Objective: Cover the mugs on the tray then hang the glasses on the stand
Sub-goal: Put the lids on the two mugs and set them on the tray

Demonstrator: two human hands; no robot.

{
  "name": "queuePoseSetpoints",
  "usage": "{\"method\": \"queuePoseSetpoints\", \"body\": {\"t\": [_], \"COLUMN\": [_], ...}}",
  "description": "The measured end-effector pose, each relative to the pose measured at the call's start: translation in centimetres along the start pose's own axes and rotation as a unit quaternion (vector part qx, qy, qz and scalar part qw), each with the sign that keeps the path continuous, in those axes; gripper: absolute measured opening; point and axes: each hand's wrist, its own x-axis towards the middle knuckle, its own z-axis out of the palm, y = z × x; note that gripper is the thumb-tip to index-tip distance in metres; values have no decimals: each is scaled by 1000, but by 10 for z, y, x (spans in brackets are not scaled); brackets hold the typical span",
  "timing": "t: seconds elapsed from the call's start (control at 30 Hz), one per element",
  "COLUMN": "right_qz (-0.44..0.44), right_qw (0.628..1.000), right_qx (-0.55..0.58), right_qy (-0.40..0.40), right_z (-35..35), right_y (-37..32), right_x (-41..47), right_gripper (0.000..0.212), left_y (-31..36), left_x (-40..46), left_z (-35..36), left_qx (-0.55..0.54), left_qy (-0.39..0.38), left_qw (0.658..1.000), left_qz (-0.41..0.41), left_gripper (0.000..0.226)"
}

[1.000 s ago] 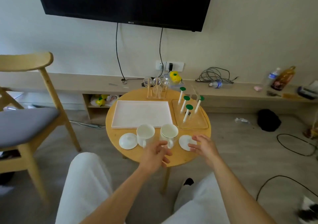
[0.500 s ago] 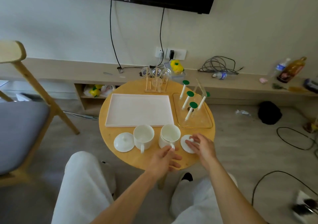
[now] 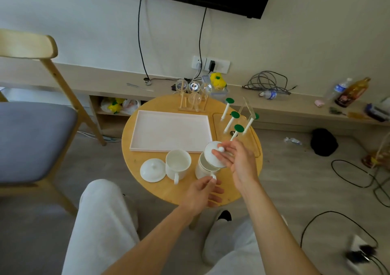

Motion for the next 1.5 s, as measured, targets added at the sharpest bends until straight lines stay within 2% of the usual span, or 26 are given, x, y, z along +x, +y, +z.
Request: {"method": "queuePoseSetpoints", "body": {"t": [0.1,0.37,0.63,0.73,0.9,1.07,1.33,1.5], "right_qz": [21,47,52,34,-8,63,131,90], "right_qw": [1000,999,998,998,977,959,951,969], "right_qx": [-16,-26,-33,-52,-198,-273,-279,-228], "right_qy": [5,4,-5,-5,83,38,-4,19], "right_z": [4,5,6,2,-22,-29,-15,-12], "right_y": [12,23,25,23,34,57,60,70], "right_x": [-1,3,4,0,-14,-32,-43,-42], "right_gripper": [38,40,36,28,17,23,36,36], "left_y": [0,1,3,4,3,3,13,32], "left_x": [-1,-3,-4,-6,-12,-23,-44,-51], "left_z": [-1,-2,-2,-3,-7,-16,-37,-50], "left_qx": [9,12,17,10,6,12,58,62], "left_qy": [-1,0,3,1,9,25,36,57], "left_qw": [1000,1000,1000,1000,1000,999,994,987], "left_qz": [4,0,-2,-2,9,36,85,136], "left_gripper": [31,31,31,30,25,24,25,21]}}
